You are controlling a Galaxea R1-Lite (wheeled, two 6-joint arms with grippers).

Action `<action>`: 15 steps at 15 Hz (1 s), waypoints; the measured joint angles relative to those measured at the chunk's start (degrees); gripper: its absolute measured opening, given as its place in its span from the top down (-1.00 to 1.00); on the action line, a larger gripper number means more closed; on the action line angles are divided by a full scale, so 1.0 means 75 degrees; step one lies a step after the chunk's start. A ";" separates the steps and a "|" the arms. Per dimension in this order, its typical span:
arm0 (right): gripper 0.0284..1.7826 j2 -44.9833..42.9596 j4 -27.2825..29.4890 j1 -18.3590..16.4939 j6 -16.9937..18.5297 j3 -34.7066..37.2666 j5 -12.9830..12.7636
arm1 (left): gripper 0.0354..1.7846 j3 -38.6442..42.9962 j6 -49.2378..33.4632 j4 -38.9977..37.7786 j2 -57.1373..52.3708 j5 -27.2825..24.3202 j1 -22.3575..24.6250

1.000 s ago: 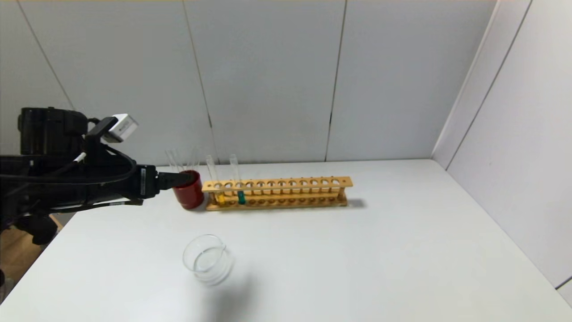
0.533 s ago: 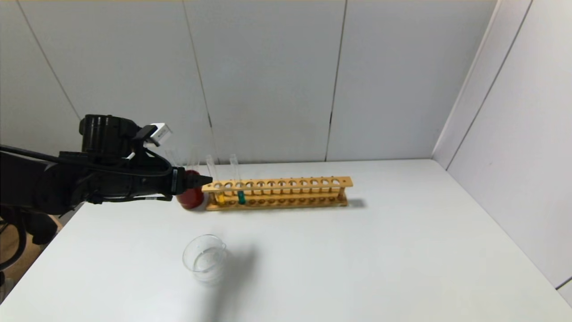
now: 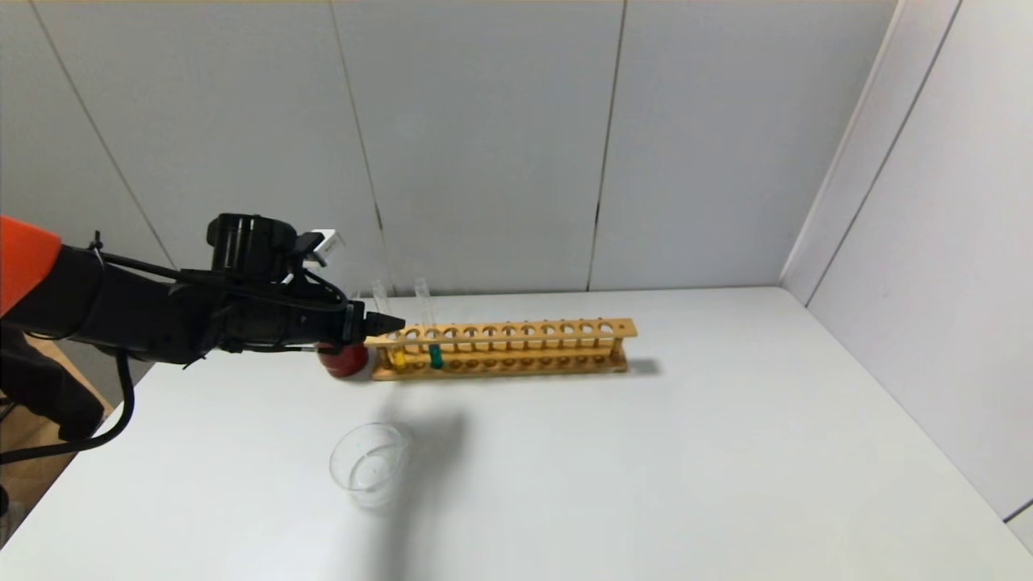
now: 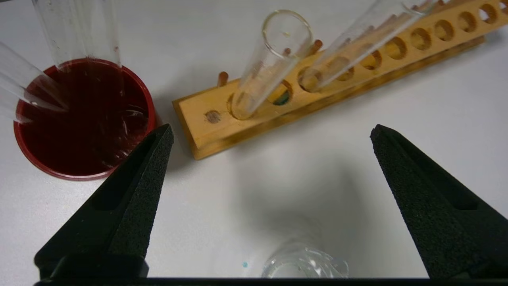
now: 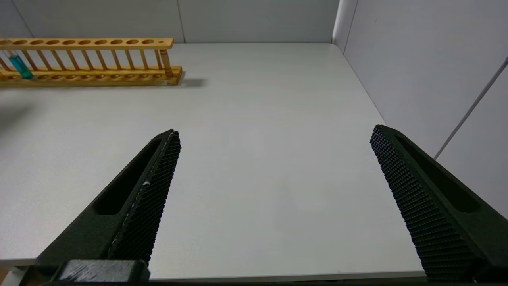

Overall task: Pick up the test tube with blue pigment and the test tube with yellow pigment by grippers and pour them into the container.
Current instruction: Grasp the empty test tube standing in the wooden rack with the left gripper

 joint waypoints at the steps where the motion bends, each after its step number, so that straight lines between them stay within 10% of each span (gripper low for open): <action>1: -0.96 0.0000 0.0000 0.0000 0.0000 0.0000 0.0003 | -0.96 -0.0132 0.0000 -0.0010 0.0143 0.0135 -0.0033; 15: -0.96 0.0000 0.0000 0.0000 0.0000 0.0000 0.0000 | -0.89 -0.1253 -0.0070 0.0037 0.1250 0.0265 -0.0073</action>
